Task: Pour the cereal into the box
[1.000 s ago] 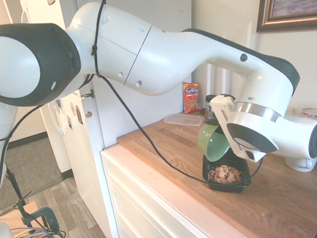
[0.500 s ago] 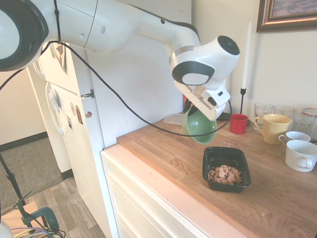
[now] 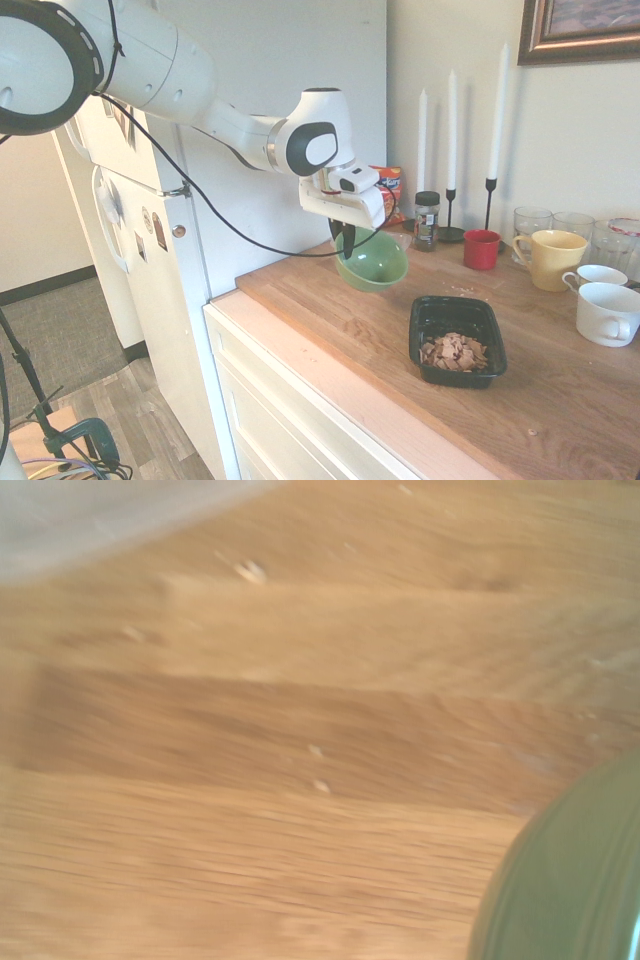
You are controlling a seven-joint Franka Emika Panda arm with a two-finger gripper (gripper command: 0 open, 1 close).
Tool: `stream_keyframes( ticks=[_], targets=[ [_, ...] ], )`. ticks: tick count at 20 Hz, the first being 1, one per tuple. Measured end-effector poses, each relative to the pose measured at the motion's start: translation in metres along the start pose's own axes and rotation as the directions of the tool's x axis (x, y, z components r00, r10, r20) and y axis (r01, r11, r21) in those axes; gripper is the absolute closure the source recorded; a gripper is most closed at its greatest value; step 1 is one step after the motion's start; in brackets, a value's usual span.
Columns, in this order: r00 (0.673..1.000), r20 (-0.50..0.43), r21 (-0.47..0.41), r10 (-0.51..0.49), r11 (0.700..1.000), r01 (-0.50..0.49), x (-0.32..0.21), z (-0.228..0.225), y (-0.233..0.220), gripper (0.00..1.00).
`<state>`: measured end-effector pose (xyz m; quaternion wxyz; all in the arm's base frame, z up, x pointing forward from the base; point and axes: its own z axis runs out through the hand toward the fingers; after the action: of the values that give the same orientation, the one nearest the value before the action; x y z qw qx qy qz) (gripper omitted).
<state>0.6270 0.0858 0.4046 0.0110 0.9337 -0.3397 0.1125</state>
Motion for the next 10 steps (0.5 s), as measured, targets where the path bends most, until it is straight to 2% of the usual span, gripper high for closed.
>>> stream_keyframes(
  ticks=[2, 5, 10],
  targets=[
    [0.996, -0.08, -0.072, -0.05, 0.996, 0.044, -0.021, 0.012, -0.018, 1.0],
    [0.972, -0.19, -0.164, -0.141, 0.98, 0.11, -0.044, 0.033, -0.038, 1.0],
    [0.951, -0.223, -0.215, -0.214, 0.962, 0.167, -0.066, 0.065, -0.06, 1.0]
  ],
)
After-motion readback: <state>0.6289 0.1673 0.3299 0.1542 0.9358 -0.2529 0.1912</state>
